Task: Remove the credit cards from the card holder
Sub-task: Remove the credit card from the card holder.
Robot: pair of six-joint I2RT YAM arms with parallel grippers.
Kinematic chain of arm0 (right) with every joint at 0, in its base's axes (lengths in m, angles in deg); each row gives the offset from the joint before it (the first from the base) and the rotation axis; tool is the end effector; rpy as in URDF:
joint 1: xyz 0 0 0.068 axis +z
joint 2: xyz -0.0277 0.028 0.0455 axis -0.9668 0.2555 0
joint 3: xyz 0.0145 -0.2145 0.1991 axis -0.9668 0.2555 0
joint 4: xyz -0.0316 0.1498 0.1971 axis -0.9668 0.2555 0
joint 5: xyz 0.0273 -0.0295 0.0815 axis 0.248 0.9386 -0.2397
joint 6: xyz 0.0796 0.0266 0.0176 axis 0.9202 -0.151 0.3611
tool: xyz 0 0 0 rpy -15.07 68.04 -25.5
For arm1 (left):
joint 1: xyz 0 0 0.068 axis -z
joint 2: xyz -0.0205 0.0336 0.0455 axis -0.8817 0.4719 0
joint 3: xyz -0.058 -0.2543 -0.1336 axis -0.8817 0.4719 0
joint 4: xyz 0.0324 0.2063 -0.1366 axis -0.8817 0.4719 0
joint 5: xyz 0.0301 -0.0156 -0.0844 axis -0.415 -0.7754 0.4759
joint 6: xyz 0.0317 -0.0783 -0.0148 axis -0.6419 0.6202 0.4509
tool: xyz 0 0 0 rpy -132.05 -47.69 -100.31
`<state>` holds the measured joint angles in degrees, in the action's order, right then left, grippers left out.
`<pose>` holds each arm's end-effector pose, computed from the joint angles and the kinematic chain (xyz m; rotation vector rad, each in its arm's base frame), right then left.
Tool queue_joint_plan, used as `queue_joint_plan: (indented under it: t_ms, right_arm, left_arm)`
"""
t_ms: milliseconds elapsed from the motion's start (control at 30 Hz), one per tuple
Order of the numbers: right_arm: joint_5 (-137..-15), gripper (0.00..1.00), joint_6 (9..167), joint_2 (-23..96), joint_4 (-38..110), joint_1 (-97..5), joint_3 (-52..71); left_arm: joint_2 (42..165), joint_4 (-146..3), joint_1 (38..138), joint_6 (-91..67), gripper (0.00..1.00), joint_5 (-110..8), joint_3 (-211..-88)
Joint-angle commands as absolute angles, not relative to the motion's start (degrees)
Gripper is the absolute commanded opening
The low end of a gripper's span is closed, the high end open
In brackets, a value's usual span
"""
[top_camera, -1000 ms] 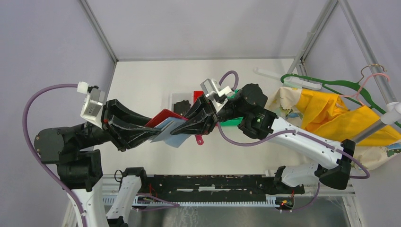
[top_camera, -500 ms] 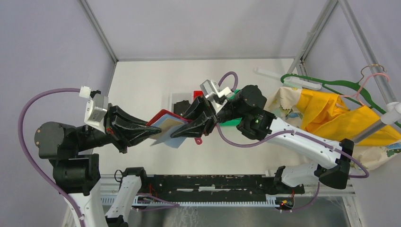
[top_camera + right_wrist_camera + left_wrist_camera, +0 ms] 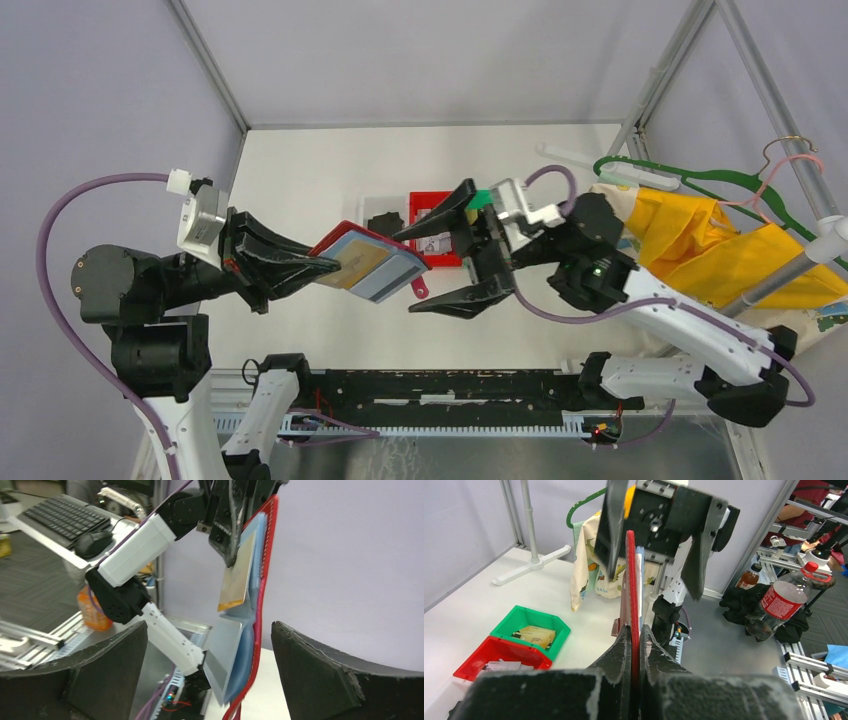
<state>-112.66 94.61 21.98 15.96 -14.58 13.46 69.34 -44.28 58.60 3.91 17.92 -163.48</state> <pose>0.0753 0.2417 0.5091 -1.1897 0.7988 1.5312 0.0178 -0.0728 0.5394 0.8815 1.3447 -1.1469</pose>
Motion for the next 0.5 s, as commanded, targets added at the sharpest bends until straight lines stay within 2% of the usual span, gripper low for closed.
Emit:
queue_joint_plan:
  t_ms: [0, 133, 267, 467]
  right_arm:
    - [-105.1, 0.98, 86.9, 11.9, 21.7, -16.2, 13.7]
    - [-103.4, 0.98, 87.7, 11.5, 27.1, -16.7, 10.8]
    - [-105.1, 0.98, 93.1, 19.2, 29.0, -16.7, 6.2]
    - [-111.4, 0.78, 101.5, 26.9, 21.0, -16.7, 6.1]
  left_arm:
    - [70.3, -48.1, 58.6, 6.8, 0.02, 17.6, -165.3]
    - [70.9, -48.8, 58.6, 9.3, 0.02, 16.9, -164.1]
    - [71.6, -56.0, 58.6, 19.4, 0.02, 17.7, -159.6]
    - [71.6, -49.5, 58.6, 16.7, 0.05, 17.9, -158.8]
